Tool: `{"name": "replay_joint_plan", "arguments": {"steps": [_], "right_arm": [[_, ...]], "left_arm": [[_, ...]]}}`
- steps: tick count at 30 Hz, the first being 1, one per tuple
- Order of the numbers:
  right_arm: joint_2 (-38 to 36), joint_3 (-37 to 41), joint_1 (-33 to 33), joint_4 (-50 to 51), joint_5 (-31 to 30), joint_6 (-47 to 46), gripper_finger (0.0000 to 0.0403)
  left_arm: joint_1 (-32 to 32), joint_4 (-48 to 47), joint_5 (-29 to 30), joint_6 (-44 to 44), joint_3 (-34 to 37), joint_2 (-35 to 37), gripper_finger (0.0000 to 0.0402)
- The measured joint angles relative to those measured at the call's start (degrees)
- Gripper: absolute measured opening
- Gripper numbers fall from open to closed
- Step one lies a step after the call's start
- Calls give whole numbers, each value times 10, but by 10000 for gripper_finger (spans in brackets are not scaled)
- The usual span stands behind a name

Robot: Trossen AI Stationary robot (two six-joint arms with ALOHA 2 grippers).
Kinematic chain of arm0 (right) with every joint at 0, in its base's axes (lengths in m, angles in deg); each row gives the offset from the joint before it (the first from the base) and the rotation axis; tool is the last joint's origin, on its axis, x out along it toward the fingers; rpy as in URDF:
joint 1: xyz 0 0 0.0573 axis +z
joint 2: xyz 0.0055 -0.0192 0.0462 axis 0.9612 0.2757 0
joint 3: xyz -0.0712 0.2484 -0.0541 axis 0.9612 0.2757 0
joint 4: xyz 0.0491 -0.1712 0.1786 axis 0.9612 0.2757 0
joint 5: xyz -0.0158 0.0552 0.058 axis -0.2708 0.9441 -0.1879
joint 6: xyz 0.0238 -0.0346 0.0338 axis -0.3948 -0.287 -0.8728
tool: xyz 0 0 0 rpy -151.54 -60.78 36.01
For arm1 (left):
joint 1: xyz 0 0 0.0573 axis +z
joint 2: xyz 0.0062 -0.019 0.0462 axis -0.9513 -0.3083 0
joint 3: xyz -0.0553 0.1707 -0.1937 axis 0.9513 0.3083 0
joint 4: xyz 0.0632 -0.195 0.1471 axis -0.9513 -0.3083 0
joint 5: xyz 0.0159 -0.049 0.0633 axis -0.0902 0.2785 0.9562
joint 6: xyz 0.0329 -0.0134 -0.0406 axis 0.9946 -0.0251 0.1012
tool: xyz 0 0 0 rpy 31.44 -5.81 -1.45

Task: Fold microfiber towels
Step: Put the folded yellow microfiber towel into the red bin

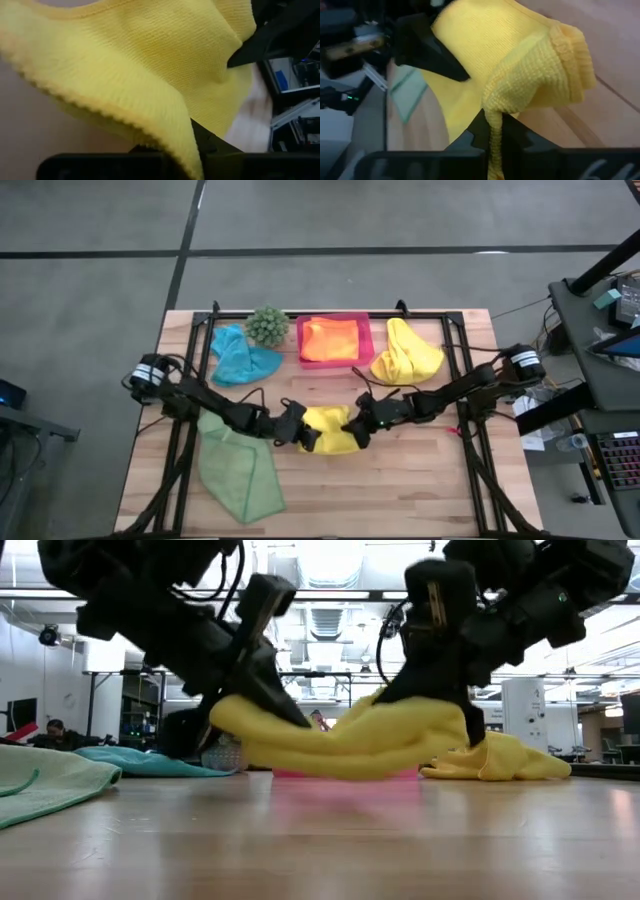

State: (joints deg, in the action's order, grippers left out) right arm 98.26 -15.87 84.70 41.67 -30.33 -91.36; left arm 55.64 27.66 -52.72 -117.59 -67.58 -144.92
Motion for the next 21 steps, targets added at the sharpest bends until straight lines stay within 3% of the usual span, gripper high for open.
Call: {"name": "replay_joint_plan", "arguments": {"steps": [6, 12, 21], "right_arm": [[-59, 0, -28, 10, -17, 38, 13], [-120, -1, -91, 24, -15, 82, 13], [-142, -80, -213, 189, -15, 190, 13]], "left_arm": [[36, 1, 5, 75, 0, 56, 2], [110, 2, -7, 168, -2, 100, 2], [266, 3, -57, 280, -29, 113, 2]]}}
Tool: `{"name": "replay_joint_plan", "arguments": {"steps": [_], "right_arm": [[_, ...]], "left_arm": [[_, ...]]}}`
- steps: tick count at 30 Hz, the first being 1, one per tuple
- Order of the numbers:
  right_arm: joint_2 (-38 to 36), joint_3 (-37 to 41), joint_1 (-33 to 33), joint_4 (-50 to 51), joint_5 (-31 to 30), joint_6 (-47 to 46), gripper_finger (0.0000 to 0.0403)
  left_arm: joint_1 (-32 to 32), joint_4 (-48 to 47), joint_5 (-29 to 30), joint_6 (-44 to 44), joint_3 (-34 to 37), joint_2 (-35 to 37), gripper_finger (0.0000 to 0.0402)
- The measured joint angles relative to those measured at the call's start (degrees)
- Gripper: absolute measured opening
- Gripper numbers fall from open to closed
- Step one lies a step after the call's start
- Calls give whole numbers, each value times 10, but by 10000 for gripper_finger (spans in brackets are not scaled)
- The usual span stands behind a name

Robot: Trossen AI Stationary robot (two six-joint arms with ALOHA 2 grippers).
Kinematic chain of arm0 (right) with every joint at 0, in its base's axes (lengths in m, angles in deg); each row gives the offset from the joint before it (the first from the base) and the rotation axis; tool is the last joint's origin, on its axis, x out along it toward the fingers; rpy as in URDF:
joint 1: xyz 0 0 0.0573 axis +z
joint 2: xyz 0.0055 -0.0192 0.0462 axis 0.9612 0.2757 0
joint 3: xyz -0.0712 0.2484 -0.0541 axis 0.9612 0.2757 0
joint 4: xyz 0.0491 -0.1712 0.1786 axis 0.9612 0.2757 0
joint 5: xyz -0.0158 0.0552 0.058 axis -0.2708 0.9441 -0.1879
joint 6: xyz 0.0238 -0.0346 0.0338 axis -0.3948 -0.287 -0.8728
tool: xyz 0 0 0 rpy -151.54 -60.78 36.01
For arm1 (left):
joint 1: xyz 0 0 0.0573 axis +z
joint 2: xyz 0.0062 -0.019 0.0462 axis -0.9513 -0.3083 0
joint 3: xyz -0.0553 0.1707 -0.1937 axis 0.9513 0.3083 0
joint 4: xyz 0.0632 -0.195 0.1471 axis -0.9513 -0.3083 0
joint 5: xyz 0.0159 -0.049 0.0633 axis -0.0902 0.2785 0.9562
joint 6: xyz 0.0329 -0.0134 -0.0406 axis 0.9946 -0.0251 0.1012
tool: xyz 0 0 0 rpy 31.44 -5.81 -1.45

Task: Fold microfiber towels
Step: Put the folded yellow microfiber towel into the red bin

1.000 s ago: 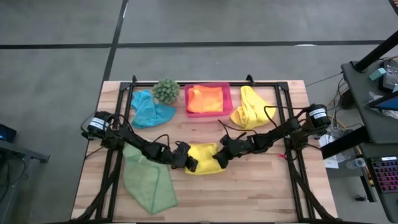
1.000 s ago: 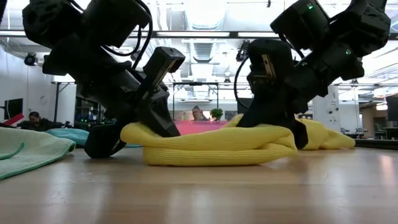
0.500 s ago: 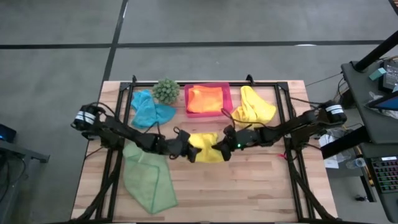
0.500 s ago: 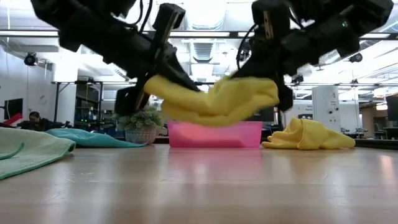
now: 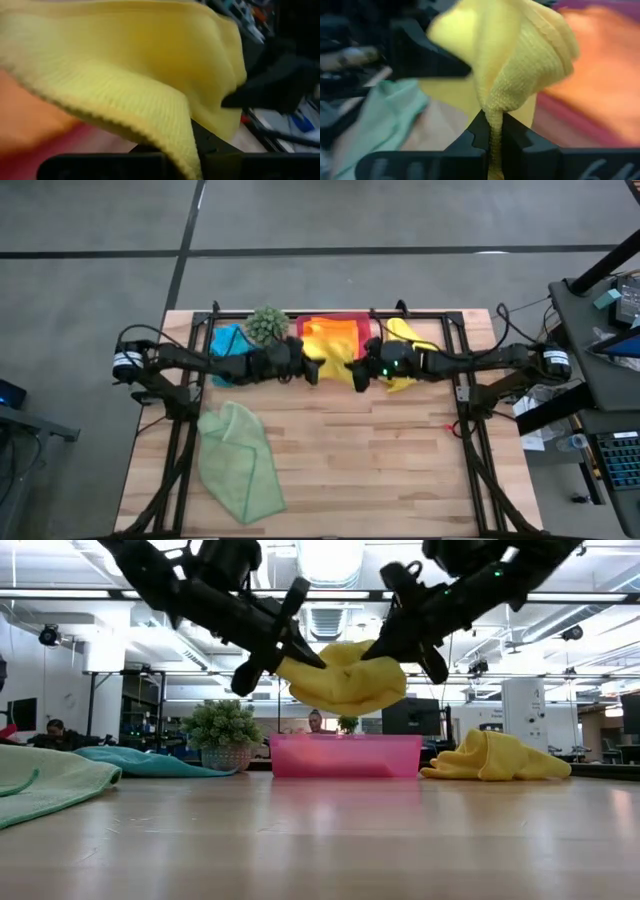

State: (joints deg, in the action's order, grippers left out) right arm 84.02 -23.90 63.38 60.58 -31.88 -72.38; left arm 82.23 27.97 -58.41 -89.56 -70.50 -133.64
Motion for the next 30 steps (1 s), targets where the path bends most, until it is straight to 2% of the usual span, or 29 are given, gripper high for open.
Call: {"name": "replay_joint_plan", "arguments": {"steps": [6, 13, 21, 30], "right_arm": [[11, -44, -74, 48, 1, 50, 13], [67, -89, -128, 83, 5, 90, 13], [171, -164, -150, 153, 5, 134, 13], [236, -234, -153, 208, -5, 147, 13]], "left_arm": [[70, 1, -7, 34, -22, -19, 1], [98, 1, -10, 40, -58, -81, 1], [122, -15, -12, 34, -82, -132, 1], [132, -42, 2, 34, -86, -148, 2]]}}
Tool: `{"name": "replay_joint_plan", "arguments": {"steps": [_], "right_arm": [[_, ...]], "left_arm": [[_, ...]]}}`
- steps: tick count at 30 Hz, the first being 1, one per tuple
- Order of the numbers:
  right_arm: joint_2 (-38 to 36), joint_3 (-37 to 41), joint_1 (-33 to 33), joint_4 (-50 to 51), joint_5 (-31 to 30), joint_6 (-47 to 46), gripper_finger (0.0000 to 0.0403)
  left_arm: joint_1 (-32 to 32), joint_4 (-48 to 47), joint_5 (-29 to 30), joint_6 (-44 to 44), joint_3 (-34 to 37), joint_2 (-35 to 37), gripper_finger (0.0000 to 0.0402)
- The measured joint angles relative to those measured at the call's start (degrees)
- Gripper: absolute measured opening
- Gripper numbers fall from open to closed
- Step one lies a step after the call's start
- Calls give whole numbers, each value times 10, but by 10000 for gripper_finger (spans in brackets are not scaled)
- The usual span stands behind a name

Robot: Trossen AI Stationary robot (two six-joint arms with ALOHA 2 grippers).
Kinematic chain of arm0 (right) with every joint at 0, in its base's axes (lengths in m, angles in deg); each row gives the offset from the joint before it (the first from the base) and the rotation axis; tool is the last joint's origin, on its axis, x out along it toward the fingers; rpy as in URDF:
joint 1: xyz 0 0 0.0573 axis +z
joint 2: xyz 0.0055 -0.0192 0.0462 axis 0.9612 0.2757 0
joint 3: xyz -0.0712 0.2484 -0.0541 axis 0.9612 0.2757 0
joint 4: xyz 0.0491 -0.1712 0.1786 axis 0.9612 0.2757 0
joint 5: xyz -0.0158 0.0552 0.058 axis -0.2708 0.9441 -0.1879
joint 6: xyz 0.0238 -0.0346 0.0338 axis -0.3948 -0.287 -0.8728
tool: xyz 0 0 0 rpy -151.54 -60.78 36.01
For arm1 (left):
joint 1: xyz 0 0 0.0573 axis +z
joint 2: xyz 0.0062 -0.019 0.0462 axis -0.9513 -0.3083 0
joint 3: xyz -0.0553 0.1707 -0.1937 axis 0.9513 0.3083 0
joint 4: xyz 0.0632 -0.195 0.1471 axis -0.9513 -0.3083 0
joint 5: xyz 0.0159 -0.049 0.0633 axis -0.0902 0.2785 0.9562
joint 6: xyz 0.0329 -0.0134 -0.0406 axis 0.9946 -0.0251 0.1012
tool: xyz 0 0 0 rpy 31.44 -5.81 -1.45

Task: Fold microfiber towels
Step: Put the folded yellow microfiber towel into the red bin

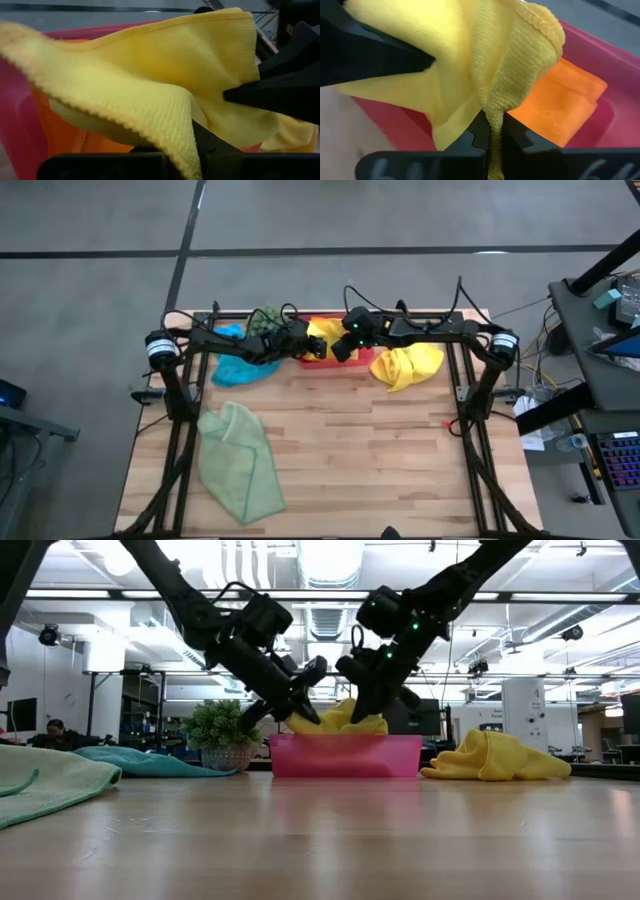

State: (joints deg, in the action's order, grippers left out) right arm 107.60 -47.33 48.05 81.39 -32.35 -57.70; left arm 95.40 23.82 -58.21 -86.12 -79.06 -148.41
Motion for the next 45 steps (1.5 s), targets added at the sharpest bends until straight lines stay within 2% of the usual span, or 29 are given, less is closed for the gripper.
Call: {"name": "replay_joint_plan", "arguments": {"steps": [5, 14, 19, 29, 32, 40, 45], "right_arm": [[15, -23, 1, 47, -39, 0, 26], [-14, -22, 1, 59, -75, 27, 115], [-50, -22, 0, 82, -92, 29, 139], [-115, 0, 16, 74, -91, 38, 116], [-142, 13, 31, 55, -91, 43, 103], [-230, 95, 81, -39, -83, 66, 78], [-292, 168, 126, -145, -76, 101, 67]], "left_arm": [[1, -3, 8, 1, 0, 0, 26], [2, -8, 12, 2, 0, 0, 111], [2, -25, 12, 0, 1, 1, 131], [2, -33, 13, 1, 0, 1, 140], [2, -33, 13, 14, 0, 1, 164], [1, -54, 11, 16, -10, 8, 269], [-6, -73, 9, 16, -16, 30, 289]]}}
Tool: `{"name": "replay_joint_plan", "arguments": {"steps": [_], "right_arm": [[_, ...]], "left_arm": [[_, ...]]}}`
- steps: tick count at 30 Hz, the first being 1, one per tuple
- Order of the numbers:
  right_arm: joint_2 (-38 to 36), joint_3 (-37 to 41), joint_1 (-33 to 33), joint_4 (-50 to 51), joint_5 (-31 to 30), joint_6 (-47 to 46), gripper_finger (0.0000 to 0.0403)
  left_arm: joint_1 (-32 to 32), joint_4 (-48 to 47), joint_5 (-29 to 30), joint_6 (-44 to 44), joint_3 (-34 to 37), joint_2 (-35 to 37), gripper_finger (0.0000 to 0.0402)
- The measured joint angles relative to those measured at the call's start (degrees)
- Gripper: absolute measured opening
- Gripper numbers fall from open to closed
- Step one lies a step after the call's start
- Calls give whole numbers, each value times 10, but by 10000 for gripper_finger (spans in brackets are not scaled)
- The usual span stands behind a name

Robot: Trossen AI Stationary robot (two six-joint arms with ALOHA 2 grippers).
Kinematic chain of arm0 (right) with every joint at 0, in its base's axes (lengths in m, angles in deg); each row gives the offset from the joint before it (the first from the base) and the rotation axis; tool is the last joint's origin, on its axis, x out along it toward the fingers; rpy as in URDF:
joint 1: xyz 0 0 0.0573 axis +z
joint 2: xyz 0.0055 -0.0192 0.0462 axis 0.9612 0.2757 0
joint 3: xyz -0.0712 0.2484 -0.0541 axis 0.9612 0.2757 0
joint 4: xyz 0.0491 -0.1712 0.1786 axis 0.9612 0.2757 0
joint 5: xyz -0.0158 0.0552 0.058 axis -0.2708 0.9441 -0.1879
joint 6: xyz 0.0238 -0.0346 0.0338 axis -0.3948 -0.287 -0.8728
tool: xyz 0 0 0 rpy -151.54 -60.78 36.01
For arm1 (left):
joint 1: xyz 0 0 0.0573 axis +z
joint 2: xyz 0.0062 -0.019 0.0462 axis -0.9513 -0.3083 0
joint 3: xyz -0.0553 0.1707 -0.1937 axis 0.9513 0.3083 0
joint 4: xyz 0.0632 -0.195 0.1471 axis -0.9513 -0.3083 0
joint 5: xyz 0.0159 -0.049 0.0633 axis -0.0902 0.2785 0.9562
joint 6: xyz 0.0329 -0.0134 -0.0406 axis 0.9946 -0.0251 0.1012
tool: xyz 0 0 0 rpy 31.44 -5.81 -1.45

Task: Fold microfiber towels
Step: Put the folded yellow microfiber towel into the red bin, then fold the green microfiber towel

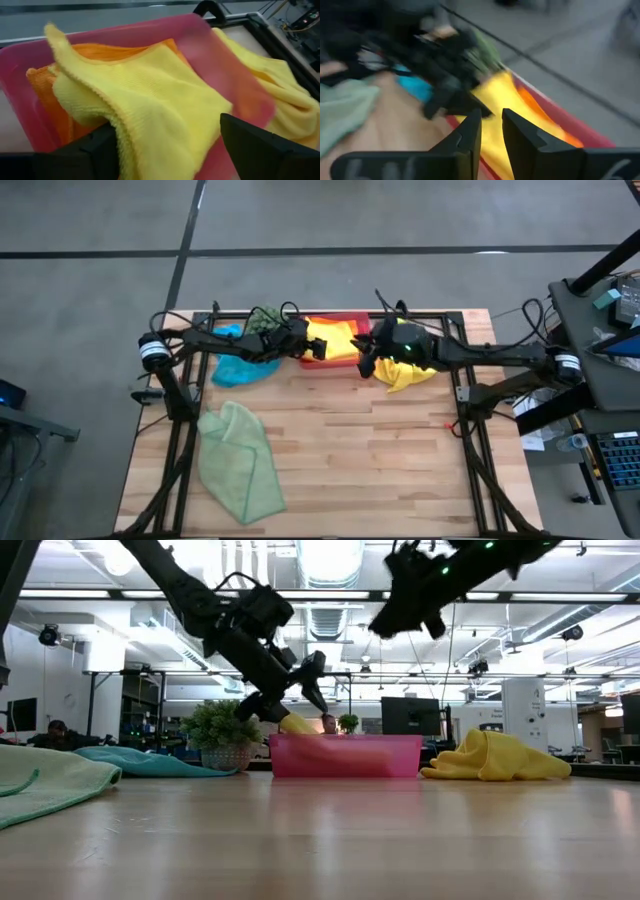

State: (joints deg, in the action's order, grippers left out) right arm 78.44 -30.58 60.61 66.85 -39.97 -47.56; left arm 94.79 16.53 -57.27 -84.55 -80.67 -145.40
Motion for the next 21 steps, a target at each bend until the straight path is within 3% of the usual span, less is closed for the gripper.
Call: {"name": "replay_joint_plan", "arguments": {"steps": [5, 11, 16, 21], "right_arm": [[-47, 85, 79, -192, 25, 78, 51], [-49, 122, 136, -396, -24, 247, 14], [-40, 124, 135, -319, -42, 197, 9], [-8, 133, 140, -387, -67, 209, 8]], "left_arm": [[-5, -42, 0, -14, 0, 37, 289], [-19, -74, 0, -15, 3, 68, 290], [-28, -77, 0, -15, 3, 83, 290], [-41, -62, -3, -13, 1, 84, 290]]}}
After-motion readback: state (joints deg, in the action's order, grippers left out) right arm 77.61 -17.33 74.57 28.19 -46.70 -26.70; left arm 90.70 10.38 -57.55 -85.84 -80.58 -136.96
